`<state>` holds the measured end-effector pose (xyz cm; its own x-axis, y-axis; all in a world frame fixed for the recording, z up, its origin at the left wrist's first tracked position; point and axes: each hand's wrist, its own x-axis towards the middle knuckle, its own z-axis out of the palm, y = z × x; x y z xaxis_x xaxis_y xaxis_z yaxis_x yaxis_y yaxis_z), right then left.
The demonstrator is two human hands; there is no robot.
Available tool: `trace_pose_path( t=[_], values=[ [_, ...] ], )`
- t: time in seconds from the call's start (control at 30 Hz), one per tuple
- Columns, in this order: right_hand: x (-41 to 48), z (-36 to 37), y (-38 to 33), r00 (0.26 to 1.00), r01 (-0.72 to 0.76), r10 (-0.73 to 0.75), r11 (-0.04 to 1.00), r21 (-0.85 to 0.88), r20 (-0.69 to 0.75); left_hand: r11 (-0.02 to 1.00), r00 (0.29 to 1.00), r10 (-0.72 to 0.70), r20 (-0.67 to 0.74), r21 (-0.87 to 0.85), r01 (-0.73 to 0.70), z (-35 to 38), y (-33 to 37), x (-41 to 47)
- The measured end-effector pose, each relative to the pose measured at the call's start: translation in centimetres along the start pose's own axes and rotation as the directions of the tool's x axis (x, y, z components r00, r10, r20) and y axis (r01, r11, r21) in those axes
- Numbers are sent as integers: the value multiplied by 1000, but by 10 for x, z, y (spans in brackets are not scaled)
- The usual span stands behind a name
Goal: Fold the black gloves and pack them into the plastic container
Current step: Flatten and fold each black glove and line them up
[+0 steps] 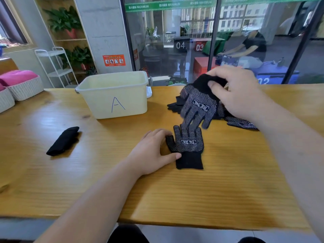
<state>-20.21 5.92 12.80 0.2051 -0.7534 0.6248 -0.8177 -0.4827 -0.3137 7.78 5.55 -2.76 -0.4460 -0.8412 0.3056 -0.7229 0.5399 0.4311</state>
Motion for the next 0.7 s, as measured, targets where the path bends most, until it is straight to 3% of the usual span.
trace_pose_path(
  t=[0.07,0.13,0.23,0.3,0.5,0.63,0.7],
  values=[
    [-7,9,-3,992,125,-125,991,-54,0,999,999,-31,21,-5,32,-1,-2,-2],
    [-27,30,-2,978,193,-186,979,-68,96,998,998,-53,38,-18,54,-2,-3,-2],
    [-75,73,6,942,195,-149,972,-132,300,997,996,-66,60,-24,68,-2,-1,-1],
    [-100,93,11,931,170,-110,974,-149,347,996,995,-80,67,-25,82,-4,2,-2],
    [-112,101,9,974,173,-131,956,-237,185,992,990,-115,81,-33,118,-8,8,-5],
    [-94,98,7,991,-95,87,992,-80,-99,993,989,-113,99,-32,116,-9,7,-4],
    [-91,94,7,979,-103,96,994,-32,-179,992,988,-116,102,-32,119,-9,7,-4]
  ],
)
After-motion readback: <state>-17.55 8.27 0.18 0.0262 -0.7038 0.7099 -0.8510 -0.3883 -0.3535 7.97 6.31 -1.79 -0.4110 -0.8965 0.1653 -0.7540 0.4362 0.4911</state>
